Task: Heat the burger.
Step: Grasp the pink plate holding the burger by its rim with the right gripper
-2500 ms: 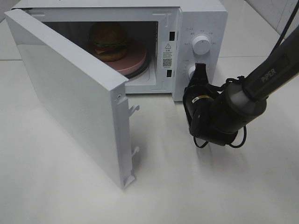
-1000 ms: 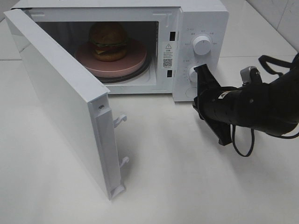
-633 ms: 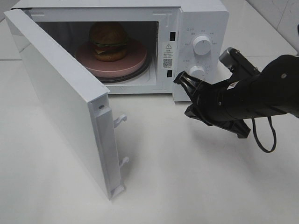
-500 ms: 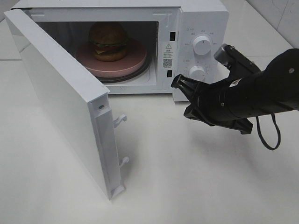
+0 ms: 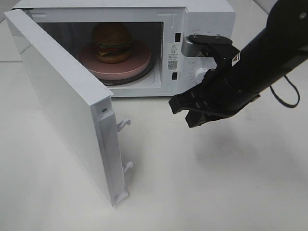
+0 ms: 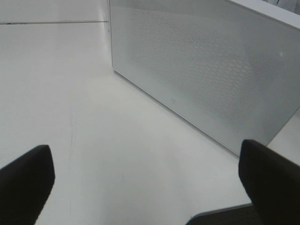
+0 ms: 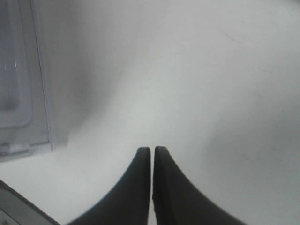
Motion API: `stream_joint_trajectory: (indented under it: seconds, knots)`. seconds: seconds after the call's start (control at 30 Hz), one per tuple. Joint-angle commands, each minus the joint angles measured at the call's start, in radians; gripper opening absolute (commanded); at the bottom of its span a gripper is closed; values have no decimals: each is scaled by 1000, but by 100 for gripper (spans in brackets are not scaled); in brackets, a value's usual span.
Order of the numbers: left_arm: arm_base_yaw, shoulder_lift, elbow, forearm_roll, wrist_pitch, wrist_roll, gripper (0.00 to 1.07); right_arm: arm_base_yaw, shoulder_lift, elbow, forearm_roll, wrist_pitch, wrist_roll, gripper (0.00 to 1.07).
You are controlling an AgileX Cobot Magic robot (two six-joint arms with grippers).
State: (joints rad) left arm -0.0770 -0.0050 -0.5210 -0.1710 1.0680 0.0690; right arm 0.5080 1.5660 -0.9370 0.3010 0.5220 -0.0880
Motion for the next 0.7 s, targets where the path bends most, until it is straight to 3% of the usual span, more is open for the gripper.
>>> stream_joint_trajectory:
  seconds: [0.03, 0.17, 0.23, 0.3, 0.4, 0.7]
  knots:
    - [2, -3, 1, -8, -7, -4, 100, -5, -12, -49, -70, 110, -136, 4]
    - [2, -3, 1, -8, -7, -4, 100, -5, -12, -119, -173, 237, -457, 5]
    - [2, -3, 1, -8, -7, -4, 100, -5, -12, -129, -188, 241, -538, 6]
    - [2, -3, 1, -8, -7, -4, 100, -5, -12, -149, -226, 232, -832, 8]
    - [2, -3, 1, -8, -7, -4, 100, -5, -12, -150, -249, 222, -1034, 9]
    - [2, -3, 1, -8, -7, -4, 100, -4, -12, -150, -311, 179, -1317, 19]
